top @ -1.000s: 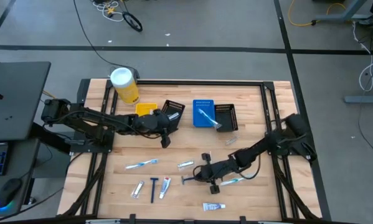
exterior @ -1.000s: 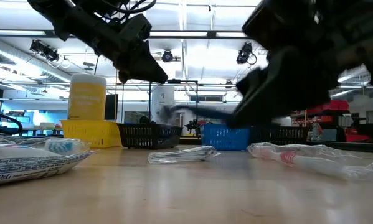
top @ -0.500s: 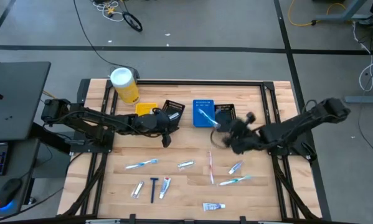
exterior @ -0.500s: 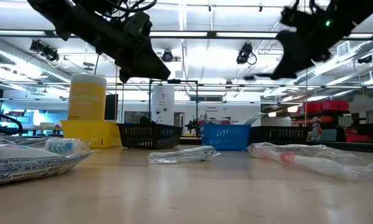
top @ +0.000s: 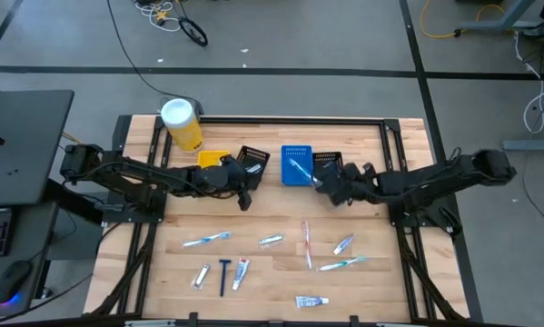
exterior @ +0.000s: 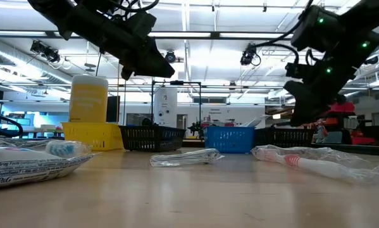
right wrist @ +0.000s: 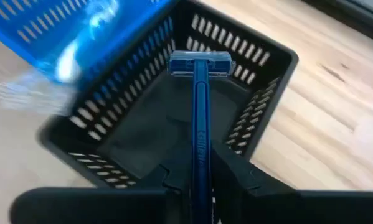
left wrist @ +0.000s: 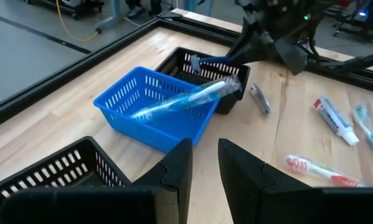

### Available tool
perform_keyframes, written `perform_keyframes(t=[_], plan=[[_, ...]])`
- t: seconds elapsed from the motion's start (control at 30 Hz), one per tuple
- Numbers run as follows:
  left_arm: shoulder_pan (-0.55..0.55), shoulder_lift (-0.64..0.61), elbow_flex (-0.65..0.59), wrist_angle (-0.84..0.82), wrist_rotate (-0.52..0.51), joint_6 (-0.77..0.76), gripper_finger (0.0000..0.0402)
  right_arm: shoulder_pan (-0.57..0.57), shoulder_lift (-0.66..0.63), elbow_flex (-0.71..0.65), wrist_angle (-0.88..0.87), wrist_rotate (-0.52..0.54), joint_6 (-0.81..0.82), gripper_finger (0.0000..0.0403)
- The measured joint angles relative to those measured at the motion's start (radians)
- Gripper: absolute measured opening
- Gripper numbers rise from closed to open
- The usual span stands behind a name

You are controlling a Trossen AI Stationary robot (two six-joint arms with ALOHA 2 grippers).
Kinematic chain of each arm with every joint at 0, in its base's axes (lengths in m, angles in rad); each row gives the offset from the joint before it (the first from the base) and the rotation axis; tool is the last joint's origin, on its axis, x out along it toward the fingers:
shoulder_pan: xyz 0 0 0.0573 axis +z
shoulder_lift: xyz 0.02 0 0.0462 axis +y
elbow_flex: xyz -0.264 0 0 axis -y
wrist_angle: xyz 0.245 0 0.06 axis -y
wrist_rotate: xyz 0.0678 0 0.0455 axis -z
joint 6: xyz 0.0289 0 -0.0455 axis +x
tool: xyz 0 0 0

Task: Pick & Place Travel size toiletries
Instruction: Put the blue razor into the left black bin, then put the white toothpaste into the yellow bin

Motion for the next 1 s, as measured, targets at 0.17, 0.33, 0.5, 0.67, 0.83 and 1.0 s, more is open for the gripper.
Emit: perform_keyframes(t=[0.17,0.33,0.5,0.67,0.83,1.0], plan=[[0.000,0.000,0.000,0.000,0.000,0.000,0.0084,-0.057,0.000,0.000,0.084,-0.004,-0.146,0.0123],[0.000,0.000,0.000,-0.001,0.005,0.000,0.0084,-0.090,-0.002,0.000,0.238,0.011,-0.270,0.0150],[0.000,0.000,0.000,-0.004,0.031,0.000,0.0084,-0.094,-0.003,0.000,0.415,-0.008,-0.438,0.0153],[-0.001,-0.002,0.009,-0.057,0.185,0.011,0.0084,-0.094,-0.003,0.000,0.536,-0.147,-0.519,0.0153],[-0.025,-0.009,0.145,-0.417,0.170,-0.010,0.0084,-0.094,-0.003,0.000,0.618,-0.323,-0.536,0.0153],[-0.088,-0.002,0.230,-0.690,0.171,-0.058,0.0084,-0.094,-0.002,0.000,0.706,-0.364,-0.631,0.0153]])
